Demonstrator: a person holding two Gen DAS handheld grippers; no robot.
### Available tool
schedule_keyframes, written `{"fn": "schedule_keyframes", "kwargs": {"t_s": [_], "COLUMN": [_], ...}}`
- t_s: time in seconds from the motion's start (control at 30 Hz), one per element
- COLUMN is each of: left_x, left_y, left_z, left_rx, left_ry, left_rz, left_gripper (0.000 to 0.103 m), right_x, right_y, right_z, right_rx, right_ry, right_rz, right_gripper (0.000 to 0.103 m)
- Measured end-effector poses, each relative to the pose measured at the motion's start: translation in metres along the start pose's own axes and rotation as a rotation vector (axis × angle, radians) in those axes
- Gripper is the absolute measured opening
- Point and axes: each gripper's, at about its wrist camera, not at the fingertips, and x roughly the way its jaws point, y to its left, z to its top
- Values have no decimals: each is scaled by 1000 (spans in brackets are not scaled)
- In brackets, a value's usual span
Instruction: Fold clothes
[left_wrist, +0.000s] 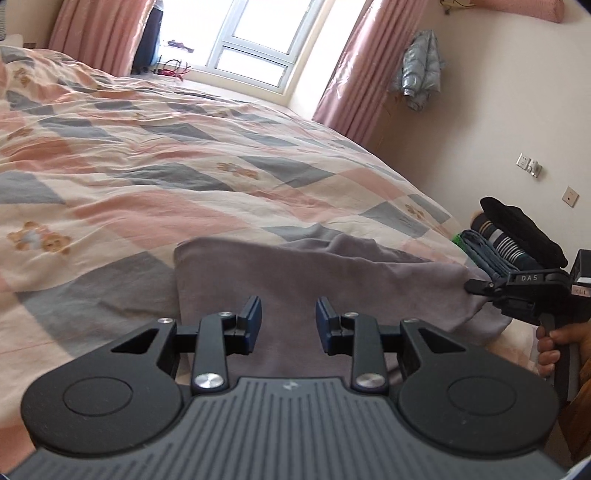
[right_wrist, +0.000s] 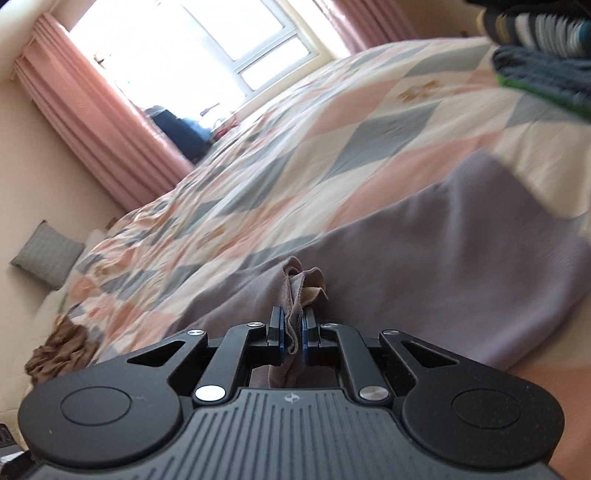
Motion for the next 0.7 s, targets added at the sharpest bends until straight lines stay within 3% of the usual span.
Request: {"fn": "schedule_keyframes", "kwargs": {"t_s": [0.4, 0.6, 0.63, 0.7], "left_x": [48, 65, 66, 66], "left_y": [-27, -28, -27, -25], "left_z": [5, 4, 4, 6], "left_rx": [37, 42, 46, 54], "left_ry": [47, 84, 90, 97], "left_rz": [-25, -15, -14, -12], "left_gripper": [29, 30, 30, 30], "right_x": [-52, -31, -25, -21], "right_y": [-68, -93, -98, -102], "right_z": [40, 34, 32, 30], "right_rx": [5, 42, 63, 88], "right_ry": [-141, -73, -56, -49], "right_rz": [-115, -165, -163, -136], "right_gripper": [8, 9, 10, 24]}}
